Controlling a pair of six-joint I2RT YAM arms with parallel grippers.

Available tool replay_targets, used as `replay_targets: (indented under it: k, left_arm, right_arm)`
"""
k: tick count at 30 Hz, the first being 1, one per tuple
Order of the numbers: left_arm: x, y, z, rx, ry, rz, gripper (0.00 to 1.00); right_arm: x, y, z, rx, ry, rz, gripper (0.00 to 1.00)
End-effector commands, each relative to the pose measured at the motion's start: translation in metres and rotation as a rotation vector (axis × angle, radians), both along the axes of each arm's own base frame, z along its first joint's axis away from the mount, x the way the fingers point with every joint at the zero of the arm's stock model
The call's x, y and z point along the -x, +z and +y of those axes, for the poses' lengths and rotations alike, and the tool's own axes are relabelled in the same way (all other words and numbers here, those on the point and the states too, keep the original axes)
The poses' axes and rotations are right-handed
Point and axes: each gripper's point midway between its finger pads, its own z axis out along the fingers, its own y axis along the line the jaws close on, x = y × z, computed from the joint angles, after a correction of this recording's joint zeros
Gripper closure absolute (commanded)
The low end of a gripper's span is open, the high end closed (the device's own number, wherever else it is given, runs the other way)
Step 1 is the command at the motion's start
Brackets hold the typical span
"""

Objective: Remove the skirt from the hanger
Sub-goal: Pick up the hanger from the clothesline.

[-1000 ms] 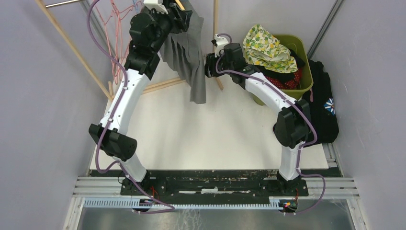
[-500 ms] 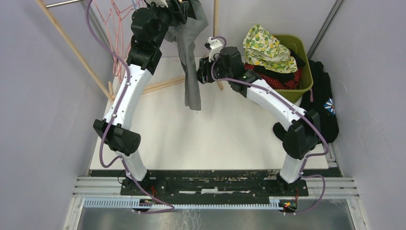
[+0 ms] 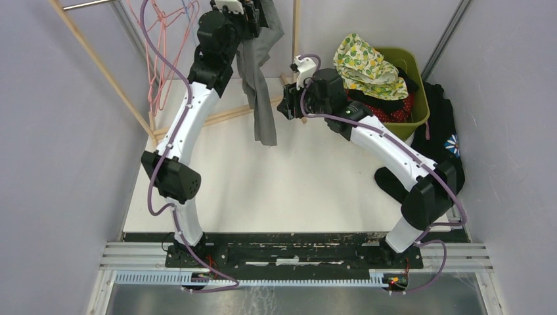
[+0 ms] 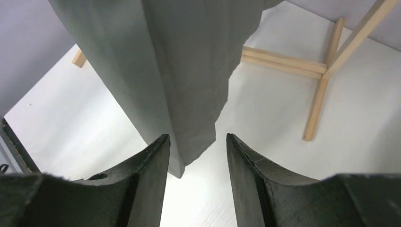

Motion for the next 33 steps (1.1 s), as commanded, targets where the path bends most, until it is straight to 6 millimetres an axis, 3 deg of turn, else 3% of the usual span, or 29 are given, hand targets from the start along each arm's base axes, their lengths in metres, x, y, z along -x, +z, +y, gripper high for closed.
replay_targets:
  k: [1,8,14,25,33]
  left_arm:
    - [-0.004,0.019,0.015,-0.076,0.085,-0.067,0.37]
    - [-0.014,0.012,0.014,-0.097,0.1,-0.068,0.57]
    - [-0.018,0.01,0.022,-0.119,0.134,-0.071,0.96]
    - [-0.016,0.021,0.065,-0.124,0.26,-0.074,0.97]
    - [-0.01,0.032,0.12,-0.096,0.365,-0.081,0.97]
  right_arm:
    - [0.004,0.027,-0.014,0.004,-0.022,-0.089,0.47]
    - [0.006,0.027,-0.025,0.036,-0.051,-0.108,0.46]
    - [0.006,0.027,-0.033,0.066,-0.07,-0.12,0.46]
    - [0.006,0.019,-0.037,0.092,-0.08,-0.116,0.46]
    - [0.006,0.012,-0.038,0.106,-0.083,-0.105,0.46]
